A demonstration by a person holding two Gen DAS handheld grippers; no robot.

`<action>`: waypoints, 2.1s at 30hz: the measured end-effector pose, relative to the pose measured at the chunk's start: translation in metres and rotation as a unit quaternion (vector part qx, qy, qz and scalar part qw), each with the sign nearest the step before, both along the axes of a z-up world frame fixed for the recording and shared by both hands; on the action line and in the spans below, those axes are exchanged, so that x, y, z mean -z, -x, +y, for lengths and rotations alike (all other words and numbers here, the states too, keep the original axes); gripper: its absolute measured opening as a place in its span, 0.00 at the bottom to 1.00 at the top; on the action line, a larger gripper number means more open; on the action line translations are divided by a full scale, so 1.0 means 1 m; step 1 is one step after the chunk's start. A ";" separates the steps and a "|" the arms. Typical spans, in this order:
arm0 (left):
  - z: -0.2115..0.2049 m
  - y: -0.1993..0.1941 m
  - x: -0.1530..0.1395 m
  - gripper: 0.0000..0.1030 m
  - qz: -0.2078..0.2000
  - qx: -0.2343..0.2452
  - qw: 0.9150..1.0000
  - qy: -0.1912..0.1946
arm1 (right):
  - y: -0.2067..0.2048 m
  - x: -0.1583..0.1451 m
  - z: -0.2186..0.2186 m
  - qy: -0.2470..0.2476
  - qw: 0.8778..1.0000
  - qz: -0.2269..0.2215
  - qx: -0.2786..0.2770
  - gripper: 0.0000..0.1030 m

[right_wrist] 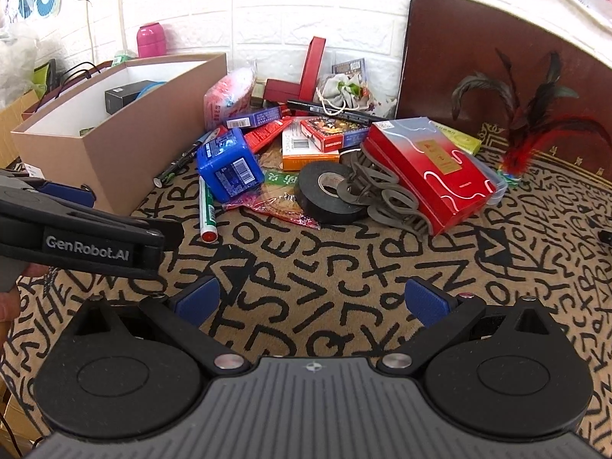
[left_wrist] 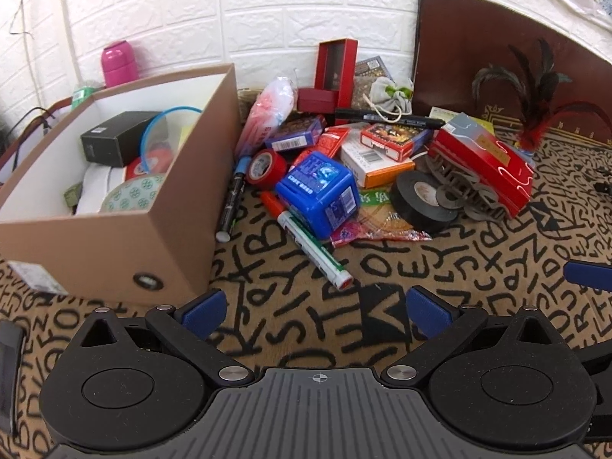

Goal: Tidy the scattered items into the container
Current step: 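Grasp the blue square box with the left tool while the right tool grasps the black tape roll, then carry the blue box and tape roll into the cardboard box and release both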

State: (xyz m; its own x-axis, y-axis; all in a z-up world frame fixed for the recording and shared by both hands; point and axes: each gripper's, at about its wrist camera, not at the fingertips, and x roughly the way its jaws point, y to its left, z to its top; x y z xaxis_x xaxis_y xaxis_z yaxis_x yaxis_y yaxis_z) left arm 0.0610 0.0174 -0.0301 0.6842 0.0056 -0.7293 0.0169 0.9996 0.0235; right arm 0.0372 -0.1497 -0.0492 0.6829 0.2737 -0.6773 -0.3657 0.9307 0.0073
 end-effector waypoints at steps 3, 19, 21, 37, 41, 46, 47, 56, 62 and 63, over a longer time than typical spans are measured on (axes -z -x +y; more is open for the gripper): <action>0.007 -0.017 0.001 0.98 0.001 0.002 1.000 -0.002 | -0.016 0.007 0.001 -0.008 1.000 0.006 -0.010 0.99; 0.010 -0.060 -0.009 0.87 -0.014 0.029 0.998 0.063 | -0.101 0.026 0.033 -0.043 0.997 -0.002 -0.070 0.80; -0.001 -0.056 -0.016 0.87 -0.023 0.060 0.996 0.056 | -0.104 0.028 0.035 -0.039 0.996 0.000 -0.075 0.73; 0.011 -0.130 0.046 0.80 0.038 0.032 0.998 0.037 | -0.130 0.046 0.031 -0.047 0.995 -0.010 -0.084 0.68; 0.011 -0.121 0.043 0.75 0.030 0.051 0.998 0.031 | -0.129 0.050 0.036 -0.033 0.995 -0.020 -0.087 0.46; 0.000 -0.093 0.036 0.64 0.027 0.089 0.995 0.022 | -0.106 0.045 0.030 -0.034 0.994 -0.005 -0.099 0.31; -0.001 -0.084 0.034 0.64 0.026 0.095 0.995 0.026 | -0.097 0.043 0.029 -0.030 0.994 -0.004 -0.102 0.31; 0.010 0.010 0.031 0.62 0.058 0.123 0.990 0.047 | -0.003 0.033 0.021 -0.039 0.983 0.034 -0.174 0.31; 0.022 0.051 0.037 0.73 0.069 0.105 0.990 0.064 | 0.039 0.027 0.007 -0.054 0.983 0.039 -0.169 0.45; 0.022 0.051 0.037 0.74 0.068 0.103 0.991 0.061 | 0.040 0.024 0.003 -0.059 0.985 0.038 -0.158 0.46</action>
State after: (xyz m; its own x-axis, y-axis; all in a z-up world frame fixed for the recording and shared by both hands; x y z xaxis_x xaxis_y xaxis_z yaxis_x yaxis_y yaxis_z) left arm 0.0104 0.0398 -0.0667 0.5575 -0.2178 -0.8011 0.2152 0.9699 -0.1139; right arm -0.0030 -0.1470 -0.0730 0.4999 0.5444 -0.6736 -0.6312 0.7615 0.1471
